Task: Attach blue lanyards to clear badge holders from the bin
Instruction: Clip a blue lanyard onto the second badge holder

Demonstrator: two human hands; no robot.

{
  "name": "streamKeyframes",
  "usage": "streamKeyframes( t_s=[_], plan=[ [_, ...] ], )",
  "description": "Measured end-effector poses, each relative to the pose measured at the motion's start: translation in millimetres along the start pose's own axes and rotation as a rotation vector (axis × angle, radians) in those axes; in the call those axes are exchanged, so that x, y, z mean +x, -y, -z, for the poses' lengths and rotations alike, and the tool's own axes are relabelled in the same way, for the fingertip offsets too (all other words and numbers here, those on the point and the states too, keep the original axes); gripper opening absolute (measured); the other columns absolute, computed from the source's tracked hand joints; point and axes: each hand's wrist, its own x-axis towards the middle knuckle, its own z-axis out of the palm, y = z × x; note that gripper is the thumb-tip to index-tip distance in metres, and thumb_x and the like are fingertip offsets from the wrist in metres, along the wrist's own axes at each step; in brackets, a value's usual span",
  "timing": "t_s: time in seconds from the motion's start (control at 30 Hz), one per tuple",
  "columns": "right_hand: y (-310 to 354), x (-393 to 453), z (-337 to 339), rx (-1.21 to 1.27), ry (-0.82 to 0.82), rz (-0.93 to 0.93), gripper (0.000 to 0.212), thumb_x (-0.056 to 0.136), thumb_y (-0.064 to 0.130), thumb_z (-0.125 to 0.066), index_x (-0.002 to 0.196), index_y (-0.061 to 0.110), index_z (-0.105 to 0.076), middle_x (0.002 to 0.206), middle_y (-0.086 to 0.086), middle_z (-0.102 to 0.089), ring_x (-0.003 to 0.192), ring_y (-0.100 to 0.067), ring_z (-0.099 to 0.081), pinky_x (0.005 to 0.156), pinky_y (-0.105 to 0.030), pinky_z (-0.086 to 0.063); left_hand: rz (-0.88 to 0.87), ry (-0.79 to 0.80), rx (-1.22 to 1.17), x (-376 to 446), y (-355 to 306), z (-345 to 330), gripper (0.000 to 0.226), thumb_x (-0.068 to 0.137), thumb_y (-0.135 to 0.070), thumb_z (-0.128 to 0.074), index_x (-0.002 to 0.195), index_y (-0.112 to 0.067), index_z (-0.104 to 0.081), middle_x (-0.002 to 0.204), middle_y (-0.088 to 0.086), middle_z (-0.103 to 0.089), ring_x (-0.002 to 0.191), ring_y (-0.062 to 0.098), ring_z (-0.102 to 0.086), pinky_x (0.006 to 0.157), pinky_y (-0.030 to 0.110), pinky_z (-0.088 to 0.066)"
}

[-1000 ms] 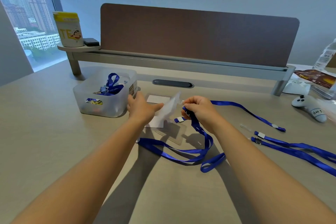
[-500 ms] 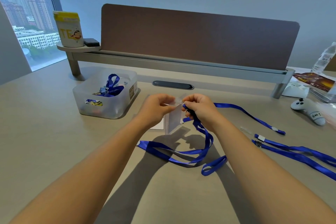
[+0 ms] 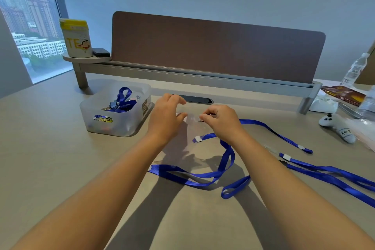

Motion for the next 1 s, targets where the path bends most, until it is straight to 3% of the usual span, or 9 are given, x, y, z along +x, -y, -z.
streamKeyframes(
  t_s=[0.07, 0.23, 0.33, 0.43, 0.57, 0.73, 0.9, 1.0],
  plan=[
    [1.2, 0.8, 0.4, 0.001, 0.012, -0.021, 0.026, 0.090, 0.018, -0.050, 0.101, 0.001, -0.067, 0.101, -0.016, -0.067, 0.082, -0.016, -0.052, 0.076, -0.031, -0.044, 0.002, -0.031, 0.041, 0.9, -0.9, -0.1, 0.024, 0.080, -0.016, -0.060, 0.101, -0.006, -0.054, 0.116, 0.017, -0.054, 0.103, 0.028, -0.049, 0.088, 0.033, -0.042],
    [0.4, 1.9, 1.2, 0.126, 0.013, -0.119, 0.026, 0.089, 0.016, -0.053, 0.098, -0.003, -0.068, 0.099, -0.019, -0.068, 0.083, -0.019, -0.055, 0.079, -0.034, -0.047, -0.007, 0.069, 0.036, -3.3, -3.1, -1.4, 0.026, 0.082, -0.025, -0.058, 0.100, -0.006, -0.059, 0.120, 0.013, -0.053, 0.106, 0.025, -0.049, 0.082, 0.027, -0.037],
    [-0.9, 1.2, 0.7, 0.223, 0.015, -0.159, 0.026, 0.089, 0.016, -0.053, 0.098, -0.003, -0.067, 0.087, -0.014, -0.064, 0.073, -0.015, -0.054, 0.068, -0.027, -0.044, -0.027, 0.158, 0.077, -6.1, -3.8, -1.5, 0.034, 0.082, -0.030, -0.056, 0.111, -0.011, -0.057, 0.129, 0.010, -0.049, 0.118, 0.023, -0.043, 0.094, 0.034, -0.037],
    [0.0, 0.7, -1.6, 0.282, 0.037, -0.159, 0.026, 0.090, 0.016, -0.053, 0.099, -0.004, -0.067, 0.074, -0.001, -0.058, 0.060, -0.005, -0.046, 0.058, -0.018, -0.038, -0.016, 0.216, 0.071, -7.4, -5.9, -1.6, 0.040, 0.082, -0.030, -0.055, 0.118, -0.013, -0.052, 0.133, 0.009, -0.048, 0.118, 0.023, -0.044, 0.097, 0.034, -0.038],
    [2.4, -2.1, -3.5, 0.327, 0.071, -0.123, 0.025, 0.089, 0.013, -0.053, 0.100, -0.004, -0.067, 0.068, 0.004, -0.056, 0.059, -0.004, -0.044, 0.058, -0.017, -0.037, -0.031, 0.224, 0.057, -6.6, -8.0, -1.6, 0.040, 0.081, -0.030, -0.056, 0.117, -0.013, -0.052, 0.128, 0.010, -0.054, 0.109, 0.024, -0.054, 0.089, 0.034, -0.044],
    [4.8, -5.3, -3.8, 0.353, 0.073, -0.085, 0.025, 0.090, 0.010, -0.052, 0.104, -0.003, -0.066, 0.088, -0.007, -0.059, 0.066, -0.004, -0.048, 0.061, -0.016, -0.040, -0.053, 0.221, -0.054, -5.4, -6.0, -0.7, 0.034, 0.080, -0.021, -0.059, 0.110, -0.005, -0.056, 0.116, 0.015, -0.062, 0.100, 0.027, -0.061, 0.083, 0.033, -0.049],
    [8.6, -6.9, 0.2, 0.364, 0.078, -0.088, 0.025, 0.091, 0.011, -0.049, 0.104, -0.002, -0.066, 0.074, 0.005, -0.055, 0.067, -0.005, -0.047, 0.061, -0.013, -0.039, -0.122, 0.154, -0.079, -4.0, -5.1, 4.0, 0.024, 0.078, -0.018, -0.061, 0.094, 0.000, -0.058, 0.100, 0.020, -0.067, 0.088, 0.028, -0.062, 0.074, 0.028, -0.047],
    [10.8, -9.1, 3.4, 0.351, 0.059, -0.069, 0.024, 0.091, 0.011, -0.050, 0.103, -0.002, -0.066, 0.080, 0.000, -0.057, 0.067, -0.006, -0.048, 0.061, -0.013, -0.040, -0.158, 0.140, -0.107, -5.7, -6.7, 7.5, 0.021, 0.078, -0.017, -0.060, 0.089, 0.001, -0.061, 0.093, 0.021, -0.068, 0.080, 0.024, -0.060, 0.071, 0.028, -0.046]
  ],
)
